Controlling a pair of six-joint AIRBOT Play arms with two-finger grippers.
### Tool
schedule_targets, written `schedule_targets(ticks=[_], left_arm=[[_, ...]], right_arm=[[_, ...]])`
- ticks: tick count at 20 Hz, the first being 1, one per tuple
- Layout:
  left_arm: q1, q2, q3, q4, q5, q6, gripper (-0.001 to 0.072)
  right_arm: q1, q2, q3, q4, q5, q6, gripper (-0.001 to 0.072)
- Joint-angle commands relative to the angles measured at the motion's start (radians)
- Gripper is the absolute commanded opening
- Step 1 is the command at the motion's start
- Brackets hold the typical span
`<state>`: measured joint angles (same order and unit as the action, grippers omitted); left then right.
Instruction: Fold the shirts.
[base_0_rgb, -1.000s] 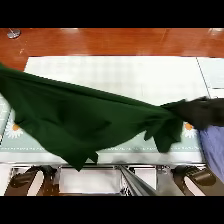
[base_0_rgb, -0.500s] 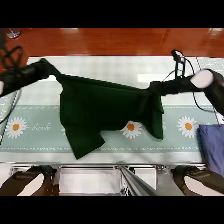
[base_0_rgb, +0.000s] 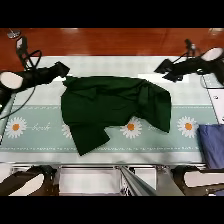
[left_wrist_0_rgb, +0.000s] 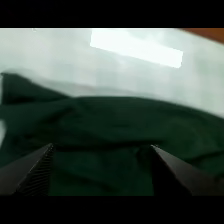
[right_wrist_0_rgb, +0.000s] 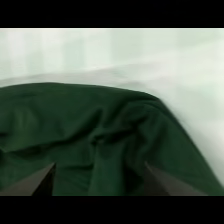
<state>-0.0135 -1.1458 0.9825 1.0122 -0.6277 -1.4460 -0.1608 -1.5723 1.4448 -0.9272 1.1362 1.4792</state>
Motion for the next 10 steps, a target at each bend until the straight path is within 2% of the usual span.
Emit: schedule_targets(ticks=[1, 3, 5, 6, 8, 10], left_arm=[[0.183, -0.006, 0.051, 0.088, -0.387, 0.016, 0.0702], [0.314, -0.006, -0.002, 0.087, -0.562, 0.020, 0.0701], [0.407, 0.003, -0.128, 0.019, -0.624, 0.012, 0.0700], [0.449, 0.009, -0.207, -0.076, -0.619, 0.034, 0.0700], [0.504, 0.014, -0.327, -0.282, -0.615, 0.172, 0.0701], [0.514, 0.014, -0.401, -0.313, -0.594, 0.212, 0.0701]], right_arm=[[-0.182, 0.068, 0.046, -0.157, 0.311, -0.053, 0.0624], [-0.276, 0.185, -0.055, -0.278, 0.287, -0.050, 0.0623], [-0.357, 0.322, -0.254, -0.251, 0.164, -0.053, 0.0623], [-0.383, 0.399, -0.394, -0.192, 0.085, -0.067, 0.0623], [-0.393, 0.546, -0.656, -0.031, 0.008, -0.179, 0.0622], [-0.392, 0.682, -0.867, 0.118, 0.005, -0.268, 0.0621]])
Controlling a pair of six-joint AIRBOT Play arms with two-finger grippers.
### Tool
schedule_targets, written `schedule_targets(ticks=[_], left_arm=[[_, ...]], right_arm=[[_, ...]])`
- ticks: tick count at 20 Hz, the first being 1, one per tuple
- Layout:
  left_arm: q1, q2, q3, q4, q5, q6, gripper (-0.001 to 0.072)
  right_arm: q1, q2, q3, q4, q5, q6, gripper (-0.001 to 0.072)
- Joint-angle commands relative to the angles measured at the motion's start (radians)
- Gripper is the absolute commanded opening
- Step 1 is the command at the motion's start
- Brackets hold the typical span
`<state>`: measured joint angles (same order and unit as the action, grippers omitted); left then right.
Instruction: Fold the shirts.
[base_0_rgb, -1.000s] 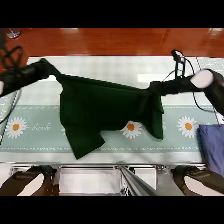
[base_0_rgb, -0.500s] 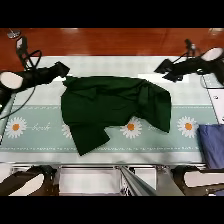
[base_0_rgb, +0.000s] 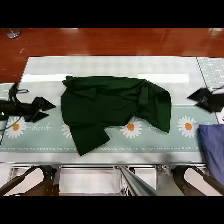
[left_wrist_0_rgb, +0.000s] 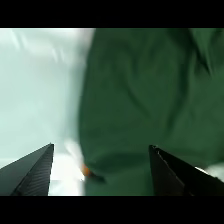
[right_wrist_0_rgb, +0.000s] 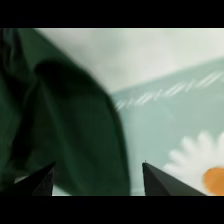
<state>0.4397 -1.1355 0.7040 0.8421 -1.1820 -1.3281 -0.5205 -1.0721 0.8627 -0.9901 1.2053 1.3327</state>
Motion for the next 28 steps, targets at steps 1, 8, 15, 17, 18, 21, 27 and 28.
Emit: schedule_targets(ticks=[1, 8, 15, 17, 18, 21, 27, 28], left_arm=[[0.057, 0.003, -0.154, -0.144, -0.014, 0.097, 0.0701], [-0.045, -0.016, -0.234, -0.245, 0.129, 0.146, 0.0700], [-0.190, -0.088, -0.231, -0.319, 0.220, 0.163, 0.0380], [-0.175, -0.087, -0.217, -0.320, 0.187, 0.208, 0.0026], [-0.170, -0.087, -0.210, -0.320, 0.170, 0.215, 0.0026], [-0.172, -0.087, -0.206, -0.320, 0.158, 0.220, 0.0026], [-0.172, -0.087, -0.206, -0.319, 0.151, 0.221, 0.0027], [-0.172, -0.087, -0.206, -0.319, 0.153, 0.222, 0.0026]], right_arm=[[-0.032, 0.241, -0.361, 0.221, -0.065, -0.136, 0.0621], [-0.032, 0.403, -0.510, 0.249, -0.026, -0.111, 0.0621], [-0.034, 0.403, -0.456, 0.165, -0.026, -0.027, 0.0621], [-0.034, 0.403, -0.386, -0.013, -0.024, 0.050, 0.0621], [-0.033, 0.403, -0.367, -0.121, -0.016, 0.110, 0.0621], [-0.032, 0.367, -0.387, -0.307, 0.066, 0.214, 0.0621], [-0.032, 0.229, -0.495, -0.061, 0.040, 0.114, 0.0620], [-0.032, 0.198, -0.495, -0.026, 0.017, 0.106, 0.0620]])
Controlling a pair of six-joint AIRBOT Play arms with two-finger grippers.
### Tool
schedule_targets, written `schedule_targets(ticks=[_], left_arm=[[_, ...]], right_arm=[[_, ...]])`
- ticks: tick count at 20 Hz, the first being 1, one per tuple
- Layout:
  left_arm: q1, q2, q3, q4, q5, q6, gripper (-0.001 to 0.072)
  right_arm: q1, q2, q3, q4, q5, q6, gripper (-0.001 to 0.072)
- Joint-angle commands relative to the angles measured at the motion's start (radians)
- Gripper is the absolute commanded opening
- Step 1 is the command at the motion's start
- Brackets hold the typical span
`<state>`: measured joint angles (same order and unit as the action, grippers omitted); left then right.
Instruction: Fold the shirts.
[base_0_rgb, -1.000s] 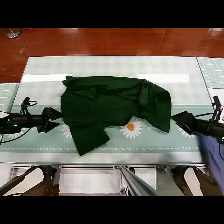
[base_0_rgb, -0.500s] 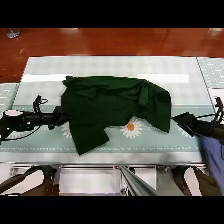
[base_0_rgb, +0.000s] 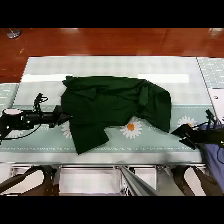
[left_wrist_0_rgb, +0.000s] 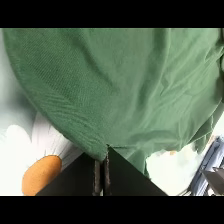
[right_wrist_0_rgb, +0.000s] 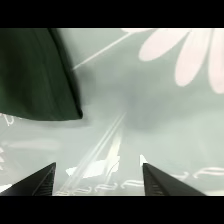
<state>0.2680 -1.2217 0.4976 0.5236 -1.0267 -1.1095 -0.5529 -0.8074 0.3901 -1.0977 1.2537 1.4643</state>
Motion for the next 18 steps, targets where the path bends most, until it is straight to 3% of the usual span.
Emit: schedule_targets(ticks=[1, 4, 11, 18], left_arm=[[-0.001, -0.001, 0.000, -0.001, -0.002, 0.017, 0.0026], [-0.015, -0.002, -0.001, 0.000, -0.001, 0.024, 0.0026], [-0.058, -0.002, 0.000, -0.001, 0.054, 0.024, 0.0026], [-0.059, -0.002, 0.000, -0.001, 0.059, 0.024, 0.0026]], right_arm=[[0.000, -0.095, -0.023, 0.120, -0.057, -0.042, 0.0620], [0.000, -0.179, -0.022, 0.198, -0.160, -0.071, 0.0620], [0.000, -0.318, -0.013, 0.415, -0.230, -0.192, 0.0619], [0.089, -0.318, -0.003, 0.429, -0.267, -0.175, 0.0611]])
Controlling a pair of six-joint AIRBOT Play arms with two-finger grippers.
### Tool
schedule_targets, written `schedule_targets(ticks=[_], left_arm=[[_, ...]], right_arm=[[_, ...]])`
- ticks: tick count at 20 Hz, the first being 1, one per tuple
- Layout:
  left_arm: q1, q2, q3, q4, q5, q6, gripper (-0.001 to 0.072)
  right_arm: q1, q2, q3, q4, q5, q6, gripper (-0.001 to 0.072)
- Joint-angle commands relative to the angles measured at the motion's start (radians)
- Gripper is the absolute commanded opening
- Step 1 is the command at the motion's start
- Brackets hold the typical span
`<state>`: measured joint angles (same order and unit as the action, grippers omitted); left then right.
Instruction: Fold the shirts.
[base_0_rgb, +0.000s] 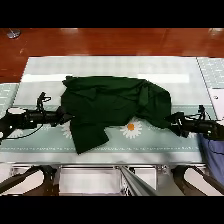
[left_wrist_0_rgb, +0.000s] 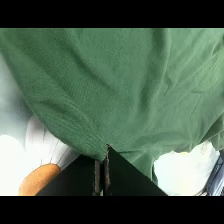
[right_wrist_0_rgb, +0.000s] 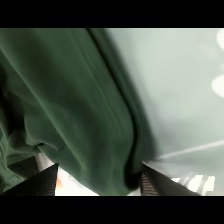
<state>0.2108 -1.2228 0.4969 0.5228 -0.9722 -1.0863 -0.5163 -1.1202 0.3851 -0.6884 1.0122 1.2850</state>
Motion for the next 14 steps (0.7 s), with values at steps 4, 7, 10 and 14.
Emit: schedule_targets(ticks=[4, 7, 10, 14], left_arm=[[0.005, 0.000, 0.004, -0.043, -0.003, -0.033, 0.0026], [0.039, 0.016, 0.154, -0.223, -0.105, 0.051, 0.0025], [0.038, 0.049, 0.458, -0.240, -0.121, 0.007, 0.0024], [0.049, 0.085, 0.933, -0.203, -0.150, 0.000, 0.0024]], right_arm=[[0.156, -0.005, 0.035, 0.019, -0.056, -0.013, 0.0023], [0.164, -0.005, 0.203, -0.004, 0.056, 0.012, 0.0022], [0.175, -0.004, 0.582, 0.005, 0.147, 0.097, 0.0022], [0.214, -0.002, 1.154, -0.161, 0.214, 0.190, 0.0023]])
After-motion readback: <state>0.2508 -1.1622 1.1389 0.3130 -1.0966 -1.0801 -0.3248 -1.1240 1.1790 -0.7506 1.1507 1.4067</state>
